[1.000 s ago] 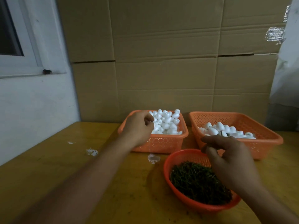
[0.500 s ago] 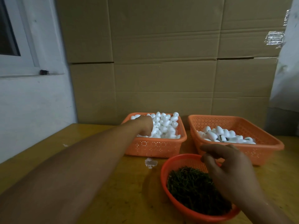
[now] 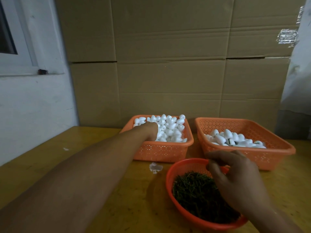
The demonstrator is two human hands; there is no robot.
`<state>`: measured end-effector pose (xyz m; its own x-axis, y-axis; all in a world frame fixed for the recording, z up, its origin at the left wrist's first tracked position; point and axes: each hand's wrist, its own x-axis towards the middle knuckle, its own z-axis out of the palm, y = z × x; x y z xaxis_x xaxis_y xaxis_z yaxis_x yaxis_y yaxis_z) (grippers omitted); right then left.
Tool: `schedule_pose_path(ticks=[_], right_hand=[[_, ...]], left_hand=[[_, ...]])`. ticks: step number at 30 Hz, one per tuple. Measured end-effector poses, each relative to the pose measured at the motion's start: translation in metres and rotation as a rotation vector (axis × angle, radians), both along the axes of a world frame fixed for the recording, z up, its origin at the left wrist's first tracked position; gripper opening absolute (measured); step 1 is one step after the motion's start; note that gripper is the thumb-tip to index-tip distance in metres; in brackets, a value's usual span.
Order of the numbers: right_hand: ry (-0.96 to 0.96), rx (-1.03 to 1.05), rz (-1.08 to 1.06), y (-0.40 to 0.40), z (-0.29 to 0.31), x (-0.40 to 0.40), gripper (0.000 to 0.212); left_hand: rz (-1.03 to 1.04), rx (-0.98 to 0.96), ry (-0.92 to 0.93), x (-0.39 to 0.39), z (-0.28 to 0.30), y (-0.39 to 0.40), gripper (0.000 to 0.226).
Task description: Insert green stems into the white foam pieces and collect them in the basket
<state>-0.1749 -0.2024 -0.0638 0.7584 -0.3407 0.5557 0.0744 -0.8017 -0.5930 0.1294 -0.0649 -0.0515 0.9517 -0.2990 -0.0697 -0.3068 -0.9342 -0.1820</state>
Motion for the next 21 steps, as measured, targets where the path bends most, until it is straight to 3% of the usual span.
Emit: schedule_pose_path(ticks=[3,6,11,14,21], right_hand=[[-0.009,-0.007,-0.005,0.0,0.001,0.0,0.025],[-0.034,-0.011,-0.007,0.001,0.002,-0.001,0.024],[-0.038,-0.023,-0.008,0.001,0.003,-0.001,0.024],[-0.038,-0.031,0.003,0.002,0.002,-0.002,0.023],[0.003,-0.098,0.033,0.006,0.0,-0.003,0.023]], left_hand=[[-0.05,-0.031,0.017,-0.007,0.008,0.005,0.061],[-0.054,-0.098,-0.03,-0.018,0.02,0.012,0.058],[-0.169,-0.394,-0.006,-0.039,0.04,0.024,0.032],[-0.212,-0.677,0.036,-0.049,0.04,0.029,0.024],[-0.379,-1.098,0.021,-0.093,0.037,0.042,0.025]])
